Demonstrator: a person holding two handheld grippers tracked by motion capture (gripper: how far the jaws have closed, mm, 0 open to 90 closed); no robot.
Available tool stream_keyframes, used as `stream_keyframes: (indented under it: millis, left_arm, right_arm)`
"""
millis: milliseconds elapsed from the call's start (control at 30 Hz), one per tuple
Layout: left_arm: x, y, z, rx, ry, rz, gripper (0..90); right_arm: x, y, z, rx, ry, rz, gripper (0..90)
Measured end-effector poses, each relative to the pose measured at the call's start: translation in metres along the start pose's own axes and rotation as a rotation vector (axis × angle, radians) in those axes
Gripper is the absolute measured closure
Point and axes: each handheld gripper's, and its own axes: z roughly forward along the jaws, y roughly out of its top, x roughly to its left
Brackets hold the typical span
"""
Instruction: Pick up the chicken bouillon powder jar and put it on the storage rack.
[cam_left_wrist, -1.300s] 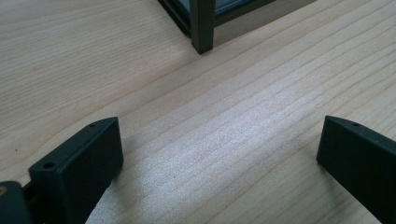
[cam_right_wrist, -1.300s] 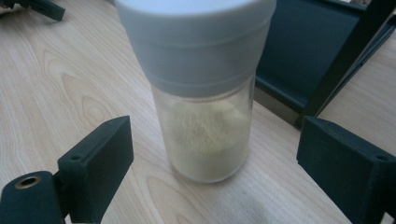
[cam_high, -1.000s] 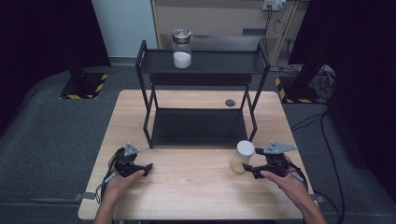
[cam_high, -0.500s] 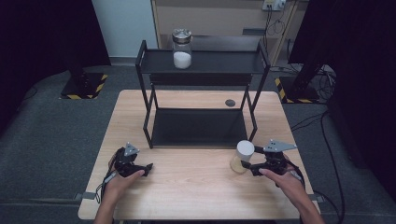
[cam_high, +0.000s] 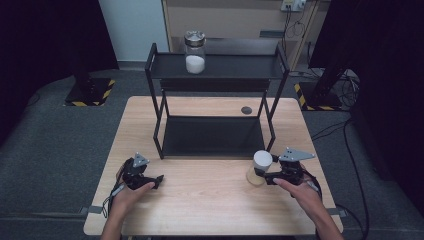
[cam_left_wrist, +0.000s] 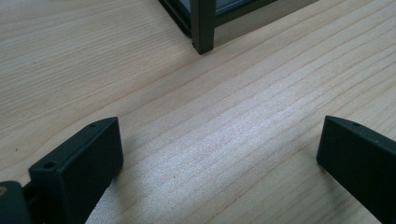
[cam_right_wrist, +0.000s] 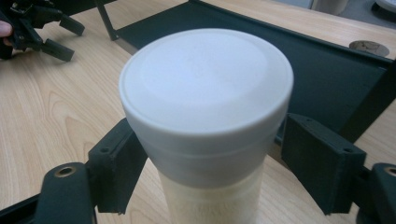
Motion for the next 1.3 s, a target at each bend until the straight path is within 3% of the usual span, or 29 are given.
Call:
stream_keyframes:
  millis: [267,567,700,1300]
  left_arm:
    - [0.000,0.000,0.000,0.000,0.000,0.000,0.0]
    - [0.000,0.000,0.000,0.000,0.000,0.000,0.0]
    - [0.000,0.000,0.000,0.000,0.000,0.000,0.0]
    - [0.001,0.000,0.000,0.001,-0.002,0.002,0.0]
  right_arm:
    - [0.005,0.001,0.004,-0.016,-0.004,-0.028,33.9]
    - [0.012,0.001,0.003,-0.021,-0.032,-0.053,35.3]
    - [0.013,0.002,-0.002,-0.047,-0.008,-0.044,35.3]
    - [0.019,0.067,0.005,-0.022,0.048,-0.128,35.3]
